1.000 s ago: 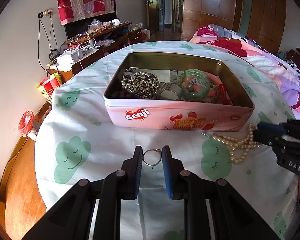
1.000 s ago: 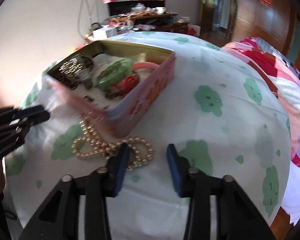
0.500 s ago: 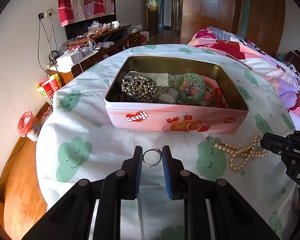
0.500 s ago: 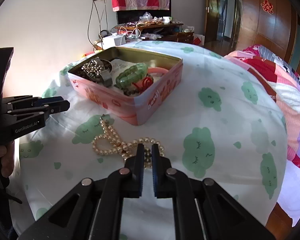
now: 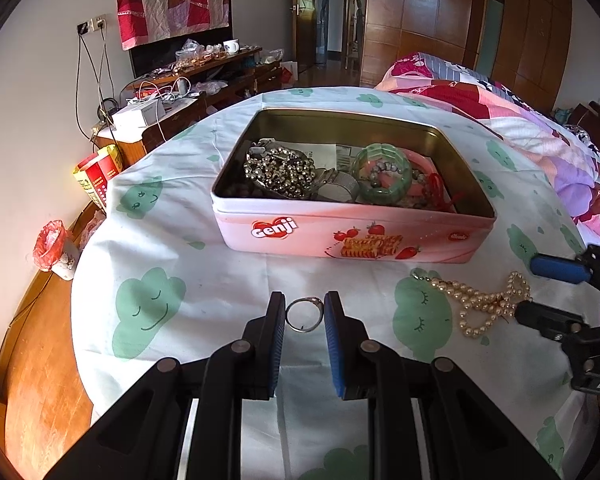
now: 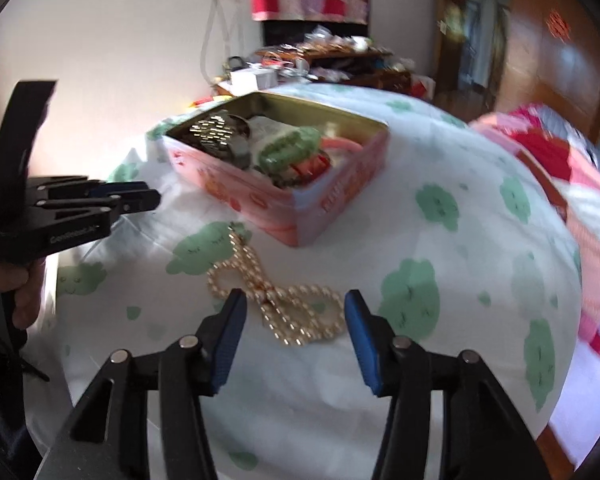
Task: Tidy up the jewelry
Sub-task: 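Carry the silver ring and pearl necklace over the tin with both tools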
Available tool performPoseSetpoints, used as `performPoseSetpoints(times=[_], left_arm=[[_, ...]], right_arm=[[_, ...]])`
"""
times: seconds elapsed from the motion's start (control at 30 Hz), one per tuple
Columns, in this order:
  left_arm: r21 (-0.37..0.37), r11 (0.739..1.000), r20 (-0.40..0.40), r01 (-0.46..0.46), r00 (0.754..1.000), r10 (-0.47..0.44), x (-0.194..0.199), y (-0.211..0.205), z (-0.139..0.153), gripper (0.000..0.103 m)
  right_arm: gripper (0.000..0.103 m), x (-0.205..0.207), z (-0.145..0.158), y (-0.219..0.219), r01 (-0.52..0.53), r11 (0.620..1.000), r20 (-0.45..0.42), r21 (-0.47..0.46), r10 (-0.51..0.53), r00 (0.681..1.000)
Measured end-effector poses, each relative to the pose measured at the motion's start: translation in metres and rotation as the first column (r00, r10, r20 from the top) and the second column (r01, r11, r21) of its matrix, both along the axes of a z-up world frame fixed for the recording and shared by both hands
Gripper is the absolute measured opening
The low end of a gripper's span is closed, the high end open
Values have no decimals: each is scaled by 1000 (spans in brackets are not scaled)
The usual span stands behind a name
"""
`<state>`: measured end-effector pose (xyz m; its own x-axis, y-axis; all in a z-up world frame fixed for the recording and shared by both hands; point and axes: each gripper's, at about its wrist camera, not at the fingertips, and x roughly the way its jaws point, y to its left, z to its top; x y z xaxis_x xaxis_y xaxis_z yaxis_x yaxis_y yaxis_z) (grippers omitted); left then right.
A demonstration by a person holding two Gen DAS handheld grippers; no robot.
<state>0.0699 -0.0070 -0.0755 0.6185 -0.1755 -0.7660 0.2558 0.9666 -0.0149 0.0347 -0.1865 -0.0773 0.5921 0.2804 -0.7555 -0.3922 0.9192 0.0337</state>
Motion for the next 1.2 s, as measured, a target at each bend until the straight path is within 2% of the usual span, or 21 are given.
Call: performPoseSetpoints(times=[0.2, 0.27, 0.3, 0.37, 0.43, 0.5, 0.63, 0.77, 0.97, 1.2], left_arm=[[-4, 1000, -8, -3, 1000, 3, 1, 1, -1, 20], [-6, 1000, -8, -6, 1000, 6, 1, 2, -1, 20], [-8, 1000, -8, -7, 1000, 7, 1, 2, -1, 20], [-8, 1000, -9, -5, 1000, 5, 1, 2, -1, 20], [-8, 1000, -8, -2, 1000, 2, 1, 1, -1, 20], [-9, 1000, -1, -3, 1000, 3, 0, 1, 0, 20], [-11, 1000, 17, 4, 1000, -4, -3, -1, 7, 20], [6, 1000, 45, 12, 999, -12, -6, -4, 16, 20], [12, 1000, 78, 26, 997, -27, -9, -10, 32, 20], [34, 999, 123, 39, 991, -43, -1, -14, 55, 20]], right_arm=[[55, 17, -15, 22, -144, 986, -19, -79, 143, 990], [54, 20, -19, 25, -181, 980, -50, -85, 177, 983], [51, 20, -19, 24, -179, 981, -53, -80, 175, 983], [34, 18, -18, 23, -184, 981, -65, -59, 180, 982], [21, 13, -18, 25, -182, 981, -60, -70, 177, 982], [15, 7, -18, 28, -182, 980, -50, -87, 178, 983], [15, -8, -17, 37, -157, 978, 22, -141, 161, 987], [15, -15, -9, 41, -148, 982, 61, -121, 156, 986], [15, -17, 21, 38, -113, 991, 144, -64, 122, 982], [15, -2, 48, 37, -75, 997, 205, -22, 78, 976]])
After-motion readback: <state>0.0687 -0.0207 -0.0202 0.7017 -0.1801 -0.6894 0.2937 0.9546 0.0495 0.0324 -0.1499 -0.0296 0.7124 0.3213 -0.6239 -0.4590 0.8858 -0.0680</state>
